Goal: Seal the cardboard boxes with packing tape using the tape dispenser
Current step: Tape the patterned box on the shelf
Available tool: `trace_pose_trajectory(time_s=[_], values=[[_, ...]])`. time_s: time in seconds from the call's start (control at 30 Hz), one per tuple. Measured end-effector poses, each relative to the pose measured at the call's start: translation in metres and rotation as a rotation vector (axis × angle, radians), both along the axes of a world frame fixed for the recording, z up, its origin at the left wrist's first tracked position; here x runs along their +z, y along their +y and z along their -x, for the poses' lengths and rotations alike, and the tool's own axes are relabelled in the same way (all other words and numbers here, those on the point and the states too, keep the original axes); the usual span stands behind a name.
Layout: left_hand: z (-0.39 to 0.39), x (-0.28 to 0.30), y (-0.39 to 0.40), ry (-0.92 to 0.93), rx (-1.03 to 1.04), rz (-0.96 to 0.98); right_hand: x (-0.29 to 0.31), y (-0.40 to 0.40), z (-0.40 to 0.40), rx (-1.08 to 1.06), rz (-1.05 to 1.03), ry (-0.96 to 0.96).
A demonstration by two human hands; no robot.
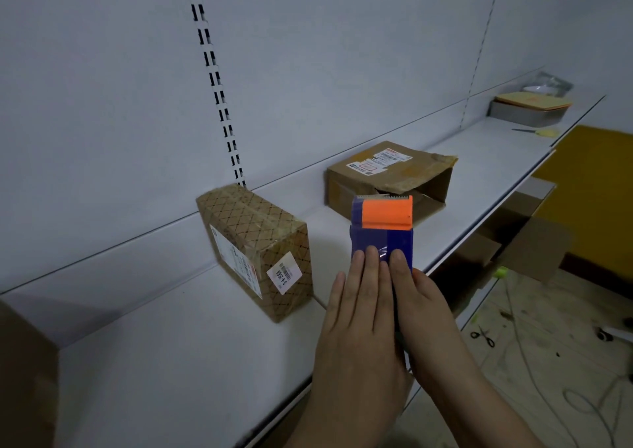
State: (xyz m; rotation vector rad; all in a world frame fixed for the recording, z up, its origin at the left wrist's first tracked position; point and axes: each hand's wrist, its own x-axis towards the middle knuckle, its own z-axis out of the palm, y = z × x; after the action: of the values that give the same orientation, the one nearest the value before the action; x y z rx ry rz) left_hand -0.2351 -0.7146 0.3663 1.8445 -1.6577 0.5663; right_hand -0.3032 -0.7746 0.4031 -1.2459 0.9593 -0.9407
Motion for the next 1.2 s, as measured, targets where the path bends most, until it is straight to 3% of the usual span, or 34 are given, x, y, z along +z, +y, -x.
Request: trace_pose_trajectory(time_s=[0.13,0.37,0.57,0.7,0.77,0.87,0.97,1.07,1.2], values=[[-0.005,-0.018,-0.003,-0.029,-0.001,-0.044,0.004,-0.001,-0.002,0.046,-0.140,-0.036],[-0.007,-0.028,0.001,-0.164,-0.038,0.040,-0.001,-0.007,-0.004,-0.017,-0.243,-0.080],[-0.021,-0.027,0.019,-0.153,-0.119,-0.044,-0.007,-0.002,-0.004,-0.008,-0.084,0.014],[-0.029,-0.026,0.044,-0.270,-0.207,-0.038,-0.001,-0.018,0.009,-0.098,-0.081,0.007],[-0.042,-0.011,0.044,-0.187,-0.145,0.028,0.005,-0.024,0.016,-0.119,-0.032,0.013],[-0.066,0.028,0.026,0.025,0.169,0.167,0.009,-0.022,0.017,-0.111,-0.016,0.001],[-0.084,0.049,-0.005,0.165,0.474,0.047,0.006,-0.012,0.011,-0.071,-0.050,-0.029],[-0.093,0.044,-0.023,0.231,0.566,-0.046,-0.001,-0.008,0.005,-0.046,-0.057,-0.014],[-0.102,0.047,-0.011,0.340,0.538,0.083,-0.003,-0.008,0.006,-0.031,-0.042,0.022]])
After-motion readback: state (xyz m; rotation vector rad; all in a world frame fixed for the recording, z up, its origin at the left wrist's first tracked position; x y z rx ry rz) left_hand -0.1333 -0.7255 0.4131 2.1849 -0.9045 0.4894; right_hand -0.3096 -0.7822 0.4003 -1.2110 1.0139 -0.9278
